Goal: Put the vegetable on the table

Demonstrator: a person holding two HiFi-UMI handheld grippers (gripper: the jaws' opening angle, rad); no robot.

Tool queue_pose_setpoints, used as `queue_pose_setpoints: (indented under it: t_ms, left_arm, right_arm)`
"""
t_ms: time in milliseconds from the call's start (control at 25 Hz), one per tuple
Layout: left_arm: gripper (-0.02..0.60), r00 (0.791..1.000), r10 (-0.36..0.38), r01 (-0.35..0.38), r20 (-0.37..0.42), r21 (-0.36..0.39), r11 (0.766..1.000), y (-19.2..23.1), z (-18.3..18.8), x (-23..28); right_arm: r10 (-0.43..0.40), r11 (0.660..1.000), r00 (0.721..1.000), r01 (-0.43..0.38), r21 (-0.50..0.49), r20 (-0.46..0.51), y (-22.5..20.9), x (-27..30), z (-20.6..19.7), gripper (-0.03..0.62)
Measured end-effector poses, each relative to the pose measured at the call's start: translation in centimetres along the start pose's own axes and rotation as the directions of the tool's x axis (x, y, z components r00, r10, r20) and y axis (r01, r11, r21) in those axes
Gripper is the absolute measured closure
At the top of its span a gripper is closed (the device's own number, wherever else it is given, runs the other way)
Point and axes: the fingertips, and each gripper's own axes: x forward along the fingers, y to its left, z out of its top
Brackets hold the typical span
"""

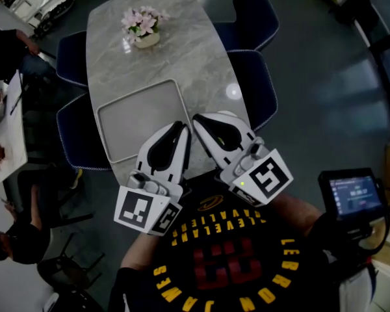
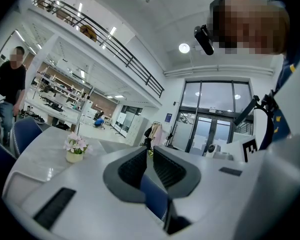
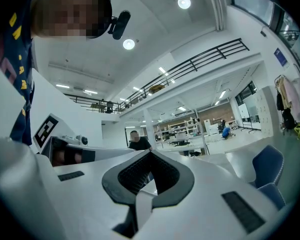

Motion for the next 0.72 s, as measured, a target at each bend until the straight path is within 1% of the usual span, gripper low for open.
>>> queue_pose_setpoints:
  t_ms: [160,280,440,720]
  left_arm:
    - [0.540,1.000,0.004,-0.004,0.005,0.008,1.000,0.38,0.28,-0.48]
    - [0.540,1.000,0.020,-0.020,0.004,0.012,1.000,0.74,0.44,-0.86]
    - [0.540,1.000,0.006,-0.006,0.003,0.000,1.000,0.82,0.06,-0.53]
    - [0.540,1.000,-0.004,0.004,-0.004,-0.001,1.000,0.93,0.00,-0.20]
  right_arm:
    - [0.004,1.000,1.000,-0.004,-0.030,-0.020,0.26,0.30,-0.37,0.589]
    - [0.019,0.999,1.000,-0.020,-0.030,-0.014,0.62,0.75,-0.23,0.589]
    - [-0.004,0.999,1.000,0.004,-0.033,-0.010,0.20,0.44,-0.08,0.589]
    - [-0.017,0.999,1.000,0.017,-0.029,0.001,-0.12,0.52,0.24,0.589]
